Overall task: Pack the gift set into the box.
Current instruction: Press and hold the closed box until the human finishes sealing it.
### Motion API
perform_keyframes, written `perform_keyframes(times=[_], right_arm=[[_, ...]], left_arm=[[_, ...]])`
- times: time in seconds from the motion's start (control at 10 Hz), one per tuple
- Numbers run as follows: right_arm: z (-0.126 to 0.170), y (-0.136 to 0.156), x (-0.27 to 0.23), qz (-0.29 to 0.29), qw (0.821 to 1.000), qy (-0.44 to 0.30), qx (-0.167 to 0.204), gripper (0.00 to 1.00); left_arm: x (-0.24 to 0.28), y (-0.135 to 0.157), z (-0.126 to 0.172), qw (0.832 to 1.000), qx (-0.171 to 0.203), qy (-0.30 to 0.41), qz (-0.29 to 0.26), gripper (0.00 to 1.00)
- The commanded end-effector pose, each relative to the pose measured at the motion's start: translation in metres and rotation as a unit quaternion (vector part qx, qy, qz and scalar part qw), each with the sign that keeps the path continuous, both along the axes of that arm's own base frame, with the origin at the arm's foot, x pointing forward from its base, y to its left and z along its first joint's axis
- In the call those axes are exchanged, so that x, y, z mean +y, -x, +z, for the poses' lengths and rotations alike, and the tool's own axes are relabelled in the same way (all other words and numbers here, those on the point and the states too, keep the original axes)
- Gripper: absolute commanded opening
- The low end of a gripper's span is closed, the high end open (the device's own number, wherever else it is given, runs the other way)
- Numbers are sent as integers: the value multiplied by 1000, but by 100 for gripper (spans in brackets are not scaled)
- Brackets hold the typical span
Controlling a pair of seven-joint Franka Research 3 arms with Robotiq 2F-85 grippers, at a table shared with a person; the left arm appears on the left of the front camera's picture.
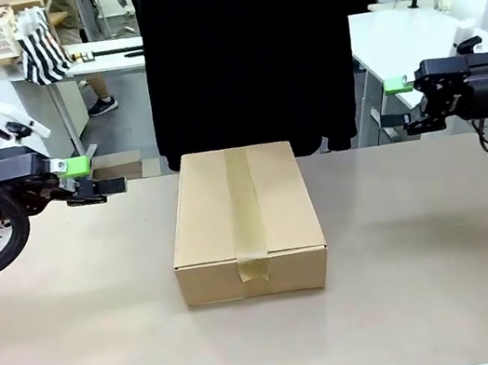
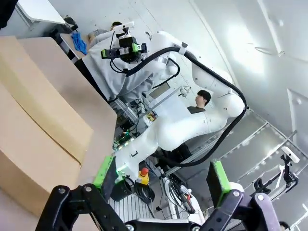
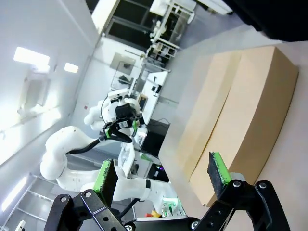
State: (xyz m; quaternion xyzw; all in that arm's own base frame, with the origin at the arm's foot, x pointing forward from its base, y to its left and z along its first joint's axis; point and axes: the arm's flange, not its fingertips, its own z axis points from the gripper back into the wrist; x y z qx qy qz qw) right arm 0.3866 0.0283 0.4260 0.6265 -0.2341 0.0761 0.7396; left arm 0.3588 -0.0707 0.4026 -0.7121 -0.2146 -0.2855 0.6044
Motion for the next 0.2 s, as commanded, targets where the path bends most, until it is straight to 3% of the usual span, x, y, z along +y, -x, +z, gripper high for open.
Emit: perform_keyframes(times=[0.0,0.1], right_arm=[[3,0,-5,-6,1000,9,2,100],[3,0,-5,-6,1000,9,2,100]], left_arm=[[8,0,-1,1000,-9,-7,1,100],[8,0,-1,1000,-9,-7,1,100]])
